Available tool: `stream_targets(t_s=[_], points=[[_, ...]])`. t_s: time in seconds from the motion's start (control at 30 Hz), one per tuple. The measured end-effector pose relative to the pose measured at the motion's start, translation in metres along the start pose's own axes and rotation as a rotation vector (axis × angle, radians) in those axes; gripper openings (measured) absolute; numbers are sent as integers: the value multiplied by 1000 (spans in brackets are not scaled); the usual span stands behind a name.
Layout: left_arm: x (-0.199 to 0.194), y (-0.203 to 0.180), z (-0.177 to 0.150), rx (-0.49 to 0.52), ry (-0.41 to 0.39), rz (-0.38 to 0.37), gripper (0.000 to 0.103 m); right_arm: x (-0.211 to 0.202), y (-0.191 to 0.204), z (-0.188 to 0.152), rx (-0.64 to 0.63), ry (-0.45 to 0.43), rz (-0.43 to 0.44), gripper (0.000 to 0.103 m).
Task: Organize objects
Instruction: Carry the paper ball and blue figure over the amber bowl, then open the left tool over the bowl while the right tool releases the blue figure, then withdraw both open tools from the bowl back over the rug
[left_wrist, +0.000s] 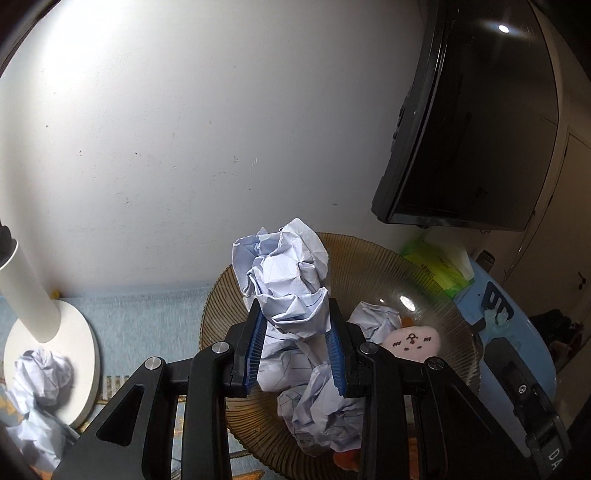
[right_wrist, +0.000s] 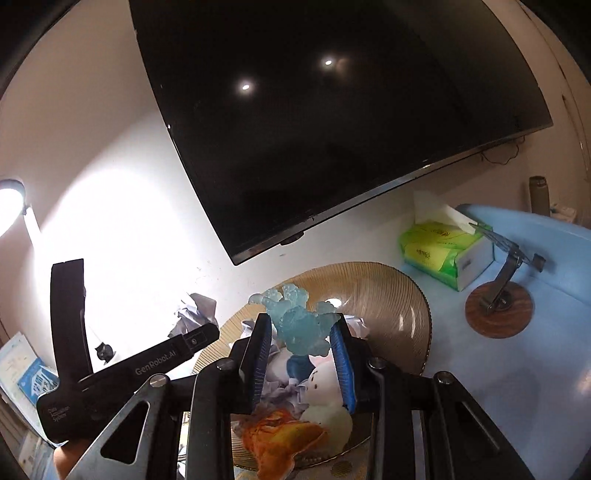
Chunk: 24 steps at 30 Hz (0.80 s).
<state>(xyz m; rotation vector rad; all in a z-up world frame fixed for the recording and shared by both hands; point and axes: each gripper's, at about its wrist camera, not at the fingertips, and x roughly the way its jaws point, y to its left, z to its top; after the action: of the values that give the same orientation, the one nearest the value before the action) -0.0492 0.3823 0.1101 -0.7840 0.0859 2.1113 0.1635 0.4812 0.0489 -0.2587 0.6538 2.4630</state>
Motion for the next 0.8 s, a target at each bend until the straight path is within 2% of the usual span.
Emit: stream_targets(t_s=[0.17, 0.3, 0.33, 0.37, 0.4, 0.43, 0.47, 0.53, 0.57, 0.73, 0.8], points=[[-8, -6, -4, 83, -79, 78, 28, 4, 2, -2, -19, -1, -14, 32], [-16, 0, -1, 53, -103, 56, 31, 9, 4, -3, -21, 8, -10, 32], [-19, 1, 0, 36, -128, 67, 36, 11, 4, -4, -14, 3, -26, 40], [-22, 2, 0, 17, -160, 82, 51, 13, 4, -5, 2, -8, -47, 75], [-25, 5, -1, -7, -191, 97, 87, 15, 2, -7, 22, -32, -53, 96], [-29, 9, -2, -39, -225, 106, 103, 15, -1, -9, 36, -72, -55, 103], [-30, 9, 1, -66, -262, 98, 103, 16, -2, -10, 31, -83, -71, 103], [-35, 14, 3, -99, -275, 104, 103, 24, -1, -9, -12, -26, -96, 103], [-38, 16, 6, -107, -272, 104, 103, 27, -2, -8, -16, -3, -85, 103], [-49, 26, 10, -150, -285, 113, 103, 24, -10, -8, 69, -3, 1, 103], [-55, 31, 13, -171, -290, 117, 103, 23, -11, -7, 67, -10, 2, 103]])
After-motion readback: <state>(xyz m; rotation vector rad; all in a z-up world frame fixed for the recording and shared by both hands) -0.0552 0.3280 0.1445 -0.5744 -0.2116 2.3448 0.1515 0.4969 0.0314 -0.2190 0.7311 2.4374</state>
